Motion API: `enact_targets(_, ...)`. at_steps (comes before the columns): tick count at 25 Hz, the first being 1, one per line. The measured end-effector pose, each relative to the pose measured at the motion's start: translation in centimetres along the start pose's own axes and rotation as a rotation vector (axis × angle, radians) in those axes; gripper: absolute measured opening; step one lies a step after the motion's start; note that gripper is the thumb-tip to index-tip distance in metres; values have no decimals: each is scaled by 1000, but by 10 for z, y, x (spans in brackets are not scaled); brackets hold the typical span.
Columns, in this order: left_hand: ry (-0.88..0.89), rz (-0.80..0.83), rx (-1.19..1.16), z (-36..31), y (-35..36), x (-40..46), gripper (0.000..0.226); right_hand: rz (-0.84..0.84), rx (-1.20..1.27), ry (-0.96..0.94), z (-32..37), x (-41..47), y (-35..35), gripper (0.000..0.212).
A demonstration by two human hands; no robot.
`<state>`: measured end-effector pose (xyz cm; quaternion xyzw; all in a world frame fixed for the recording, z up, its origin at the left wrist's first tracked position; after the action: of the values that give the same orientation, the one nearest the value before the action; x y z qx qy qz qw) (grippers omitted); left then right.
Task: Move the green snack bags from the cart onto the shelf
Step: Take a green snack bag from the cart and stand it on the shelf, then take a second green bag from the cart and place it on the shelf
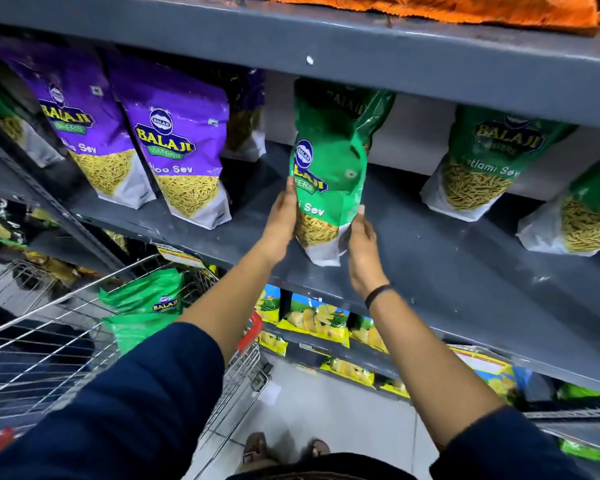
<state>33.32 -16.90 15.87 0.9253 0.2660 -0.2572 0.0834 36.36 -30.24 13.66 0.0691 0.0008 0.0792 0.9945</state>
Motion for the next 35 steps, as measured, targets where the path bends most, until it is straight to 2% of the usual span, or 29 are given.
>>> enact_targets(3,91,-177,-112,18,12,-3,41,41,21,18,6,39,0,36)
enact_targets(6,84,-206,-94,28,17,-5,62,112,-17,29,-12,74,-6,42)
enact_targets(8,92,-188,-48,27,11,-8,62,35,-47,56,-21,77,-11,61)
enact_targets(9,116,-191,-44,29,3,-11,60,-42,-50,41,-23,69,-15,63)
enact_targets(12,216,-309,-41,61,-55,-22,39,-366,3,-48,-34,16,-16,40)
enact_targets(14,245,-451,-21,102,-113,-32,33,-433,10,-114,-43,-33,-1,28)
enact_targets(17,106,-764,62,175,-220,-46,39,-222,-196,-254,-53,-93,63,28)
enact_targets(20,-138,-920,148,228,-311,-53,37,168,-415,-323,-89,-133,148,24)
enact_targets(22,-316,-856,218,251,-357,-41,43,398,-542,-171,-135,-146,195,22)
enact_targets(24,-458,-688,327,265,-392,-18,58,600,-601,139,-187,-158,229,54)
enact_targets(25,-475,-583,351,271,-403,-1,69,666,-614,268,-210,-162,237,62)
enact_targets(26,-460,-488,322,273,-410,12,79,691,-580,349,-225,-167,243,62)
enact_targets(28,-409,-377,204,271,-414,34,79,589,-446,390,-243,-168,246,70)
enact_targets(30,-346,-315,136,277,-414,52,63,502,-462,434,-244,-170,242,64)
enact_targets(32,-379,-370,212,266,-411,42,65,527,-690,450,-245,-172,233,52)
enact_targets(33,-357,-396,285,262,-411,33,58,541,-722,429,-242,-175,230,49)
enact_targets(35,-324,-435,346,253,-408,14,40,524,-628,356,-225,-179,226,38)
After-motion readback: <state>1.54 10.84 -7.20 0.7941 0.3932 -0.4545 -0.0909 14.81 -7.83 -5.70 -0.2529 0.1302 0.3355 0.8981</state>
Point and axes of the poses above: each hand's wrist, its own x-axis towards the middle knuckle, its own y-axis out of the palm, z = x × y, the point moved 3 cm from there along x, towards the middle knuckle, and after that the axes turned 14 degrees about -y, right-handed, at the moved point
